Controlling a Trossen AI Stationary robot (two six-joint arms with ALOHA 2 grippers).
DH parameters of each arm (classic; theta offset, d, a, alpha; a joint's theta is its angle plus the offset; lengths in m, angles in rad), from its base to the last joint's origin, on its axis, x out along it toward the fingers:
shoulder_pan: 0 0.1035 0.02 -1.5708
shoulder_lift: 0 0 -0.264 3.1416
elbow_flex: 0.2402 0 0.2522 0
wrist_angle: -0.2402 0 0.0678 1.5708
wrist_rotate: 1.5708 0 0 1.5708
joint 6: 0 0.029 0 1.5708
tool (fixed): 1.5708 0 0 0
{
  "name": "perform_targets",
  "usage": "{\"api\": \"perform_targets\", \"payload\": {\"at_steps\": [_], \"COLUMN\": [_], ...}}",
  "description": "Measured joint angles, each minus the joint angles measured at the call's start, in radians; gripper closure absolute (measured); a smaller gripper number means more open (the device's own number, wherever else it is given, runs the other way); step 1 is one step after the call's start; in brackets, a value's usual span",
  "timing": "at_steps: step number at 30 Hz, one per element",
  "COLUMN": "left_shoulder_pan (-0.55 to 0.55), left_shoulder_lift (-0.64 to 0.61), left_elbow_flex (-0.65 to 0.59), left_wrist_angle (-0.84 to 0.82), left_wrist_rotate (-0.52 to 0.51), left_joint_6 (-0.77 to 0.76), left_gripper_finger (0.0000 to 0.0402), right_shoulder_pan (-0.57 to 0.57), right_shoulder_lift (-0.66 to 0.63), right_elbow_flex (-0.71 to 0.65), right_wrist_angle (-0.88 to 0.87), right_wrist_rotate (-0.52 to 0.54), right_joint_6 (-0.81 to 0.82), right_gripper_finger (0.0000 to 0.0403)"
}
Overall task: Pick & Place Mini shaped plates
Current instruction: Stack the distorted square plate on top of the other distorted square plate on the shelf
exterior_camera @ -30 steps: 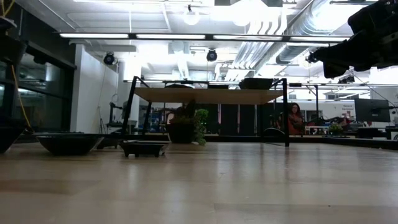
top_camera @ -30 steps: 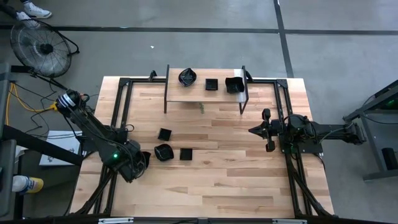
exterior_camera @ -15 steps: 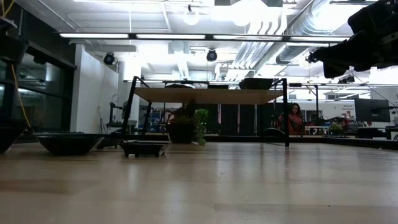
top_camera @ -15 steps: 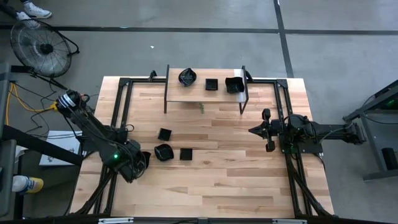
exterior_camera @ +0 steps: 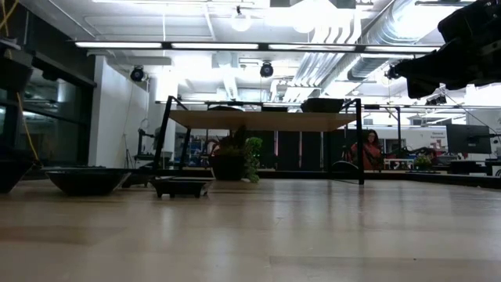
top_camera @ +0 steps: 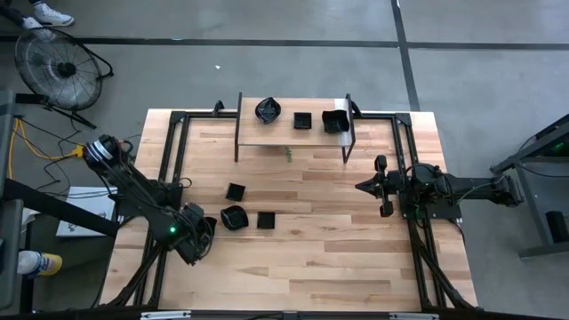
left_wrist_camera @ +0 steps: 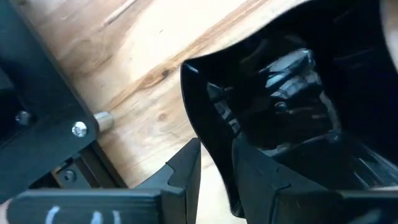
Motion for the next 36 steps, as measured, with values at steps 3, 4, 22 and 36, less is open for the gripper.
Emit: {"api": "perform_targets", "payload": {"at_steps": [3, 4, 22, 36], "left_shoulder_pan": [0.0, 0.0, 0.0, 0.0], "left_shoulder_lift": [0.014, 0.015, 0.017, 0.016], "left_elbow_flex": [0.0, 0.0, 0.0, 0.0], "left_wrist_angle": [-0.001, 0.002, 0.035, 0.041], "left_wrist_rotate": [0.009, 0.009, 0.008, 0.005], "left_joint_6": [0.0, 0.0, 0.005, 0.022], "left_gripper_finger": [0.0314, 0.0314, 0.0314, 0.0365], "right_shoulder_pan": [0.0, 0.0, 0.0, 0.0], "right_shoulder_lift": [0.0, 0.0, 0.0, 0.0], "right_elbow_flex": [0.0, 0.0, 0.0, 0.0], "right_wrist_angle": [0.0, 0.0, 0.0, 0.0], "right_wrist_rotate": [0.0, 0.0, 0.0, 0.0], "right_joint_6": [0.0, 0.0, 0.0, 0.0], "right_gripper_finger": [0.0397, 0.0398, 0.0394, 0.0398]}}
